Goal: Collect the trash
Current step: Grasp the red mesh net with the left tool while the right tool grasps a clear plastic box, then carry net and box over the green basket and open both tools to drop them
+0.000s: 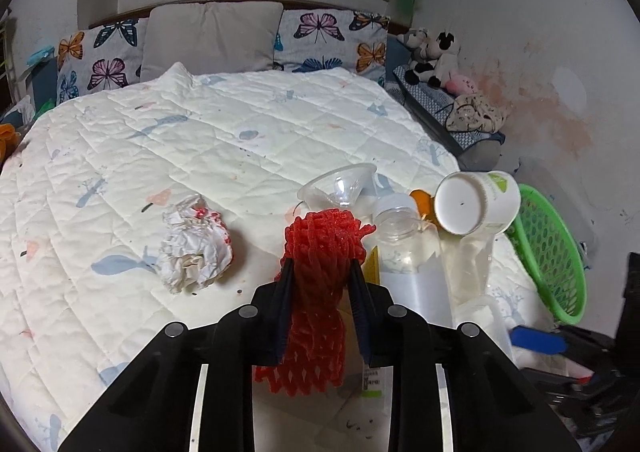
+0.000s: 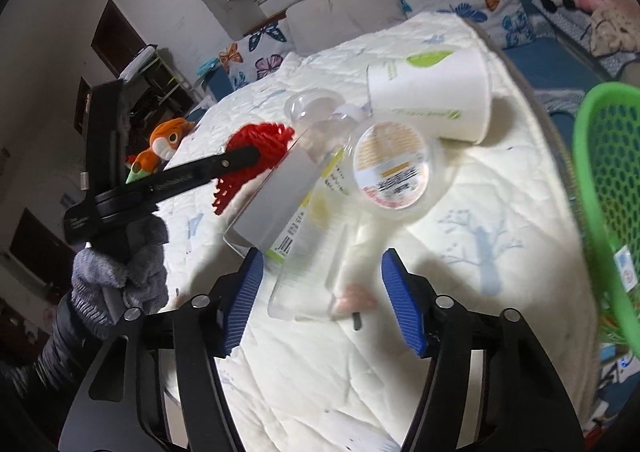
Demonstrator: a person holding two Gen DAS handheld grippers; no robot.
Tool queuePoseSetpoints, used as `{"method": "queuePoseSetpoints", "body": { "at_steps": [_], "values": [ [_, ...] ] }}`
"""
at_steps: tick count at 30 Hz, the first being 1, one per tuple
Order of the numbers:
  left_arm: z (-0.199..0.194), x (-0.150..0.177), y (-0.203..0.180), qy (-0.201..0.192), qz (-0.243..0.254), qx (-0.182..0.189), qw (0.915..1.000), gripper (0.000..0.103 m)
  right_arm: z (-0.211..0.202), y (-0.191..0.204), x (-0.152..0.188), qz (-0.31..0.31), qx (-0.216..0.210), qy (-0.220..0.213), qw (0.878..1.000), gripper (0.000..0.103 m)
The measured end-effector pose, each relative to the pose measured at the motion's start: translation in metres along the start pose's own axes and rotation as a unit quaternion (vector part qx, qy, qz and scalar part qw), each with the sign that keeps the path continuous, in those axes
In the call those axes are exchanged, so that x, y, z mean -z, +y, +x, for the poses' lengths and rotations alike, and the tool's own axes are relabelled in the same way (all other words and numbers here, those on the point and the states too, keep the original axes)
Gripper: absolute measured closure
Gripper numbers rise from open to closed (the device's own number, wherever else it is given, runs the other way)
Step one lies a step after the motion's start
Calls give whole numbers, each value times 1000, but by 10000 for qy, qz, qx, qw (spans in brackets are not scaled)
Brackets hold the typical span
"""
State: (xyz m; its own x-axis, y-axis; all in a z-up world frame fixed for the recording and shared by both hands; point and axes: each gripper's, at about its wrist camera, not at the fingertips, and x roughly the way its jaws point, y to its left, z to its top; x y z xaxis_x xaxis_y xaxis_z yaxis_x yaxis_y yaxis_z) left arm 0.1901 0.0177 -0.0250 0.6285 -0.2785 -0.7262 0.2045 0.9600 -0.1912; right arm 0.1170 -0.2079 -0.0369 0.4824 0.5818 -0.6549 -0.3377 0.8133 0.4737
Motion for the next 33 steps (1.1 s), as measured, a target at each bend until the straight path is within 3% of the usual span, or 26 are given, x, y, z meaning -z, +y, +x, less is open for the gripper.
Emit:
{"method": "queuePoseSetpoints", "body": {
  "at_steps": [8, 15, 25, 33],
  "values": [
    [-23, 0, -3, -166, -25, 80, 9998, 77, 14, -2, 0, 240, -193, 184, 9994, 60],
    [-39, 1, -14, -300, 23, 206, 9993, 77, 5, -3, 6, 286, -163, 97, 9994, 73],
    [-53, 5, -47, -351, 236, 491, 9979, 77, -32, -14, 20, 446, -167, -188, 9987, 73],
    [-55, 5, -83, -337, 495, 791, 9951, 77, -78, -41, 31, 646, 128, -543, 9964, 73]
  ]
}}
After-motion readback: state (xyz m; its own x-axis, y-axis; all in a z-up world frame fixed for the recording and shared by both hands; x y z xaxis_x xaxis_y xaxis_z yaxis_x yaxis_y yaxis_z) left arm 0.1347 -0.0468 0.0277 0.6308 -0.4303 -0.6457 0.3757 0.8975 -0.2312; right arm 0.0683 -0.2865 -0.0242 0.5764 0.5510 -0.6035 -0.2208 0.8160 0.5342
